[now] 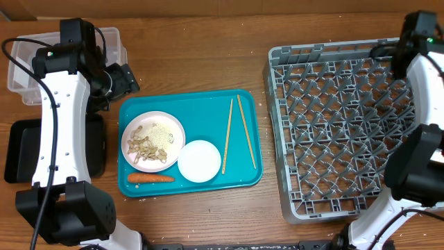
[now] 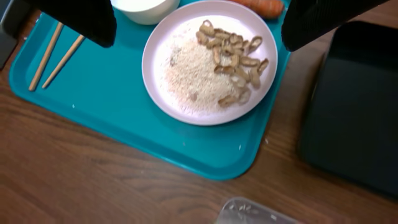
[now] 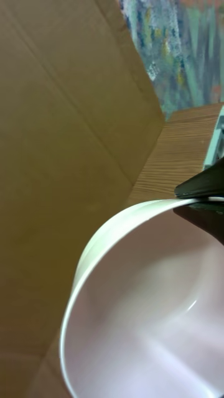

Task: Sort waste into correct bins and load items into the dishwasher
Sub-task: 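Place the pink-lined bowl in the rack's upper right with the right gripper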

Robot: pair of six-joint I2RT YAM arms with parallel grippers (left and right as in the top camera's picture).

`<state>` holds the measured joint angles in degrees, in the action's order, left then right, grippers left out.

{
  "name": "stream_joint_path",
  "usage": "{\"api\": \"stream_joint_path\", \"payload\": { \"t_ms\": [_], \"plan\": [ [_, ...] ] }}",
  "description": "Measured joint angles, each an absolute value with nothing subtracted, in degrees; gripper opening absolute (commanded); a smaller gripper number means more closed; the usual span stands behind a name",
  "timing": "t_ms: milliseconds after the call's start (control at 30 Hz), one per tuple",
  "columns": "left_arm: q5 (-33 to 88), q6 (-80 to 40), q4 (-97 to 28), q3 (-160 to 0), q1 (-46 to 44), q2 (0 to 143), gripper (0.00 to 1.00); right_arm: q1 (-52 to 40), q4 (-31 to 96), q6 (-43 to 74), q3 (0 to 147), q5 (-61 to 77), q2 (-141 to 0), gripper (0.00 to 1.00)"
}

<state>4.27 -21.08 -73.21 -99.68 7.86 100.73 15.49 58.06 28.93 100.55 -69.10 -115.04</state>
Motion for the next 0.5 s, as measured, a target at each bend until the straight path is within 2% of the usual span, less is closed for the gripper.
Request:
{"api": "stream_joint_path", "payload": {
  "t_ms": [200, 500],
  "plan": [
    [4.27, -21.52, -70.7, -99.68, 7.88, 100.73, 0.87, 12.78, 56.14, 28.95, 93.84, -65.95, -115.04, 0.04],
    [4.27, -22.37, -70.54, -99.68, 7.88, 100.73, 0.87, 8.19, 54.37, 30.04, 88.71, -69.84, -114.8, 0.05]
  ]
}}
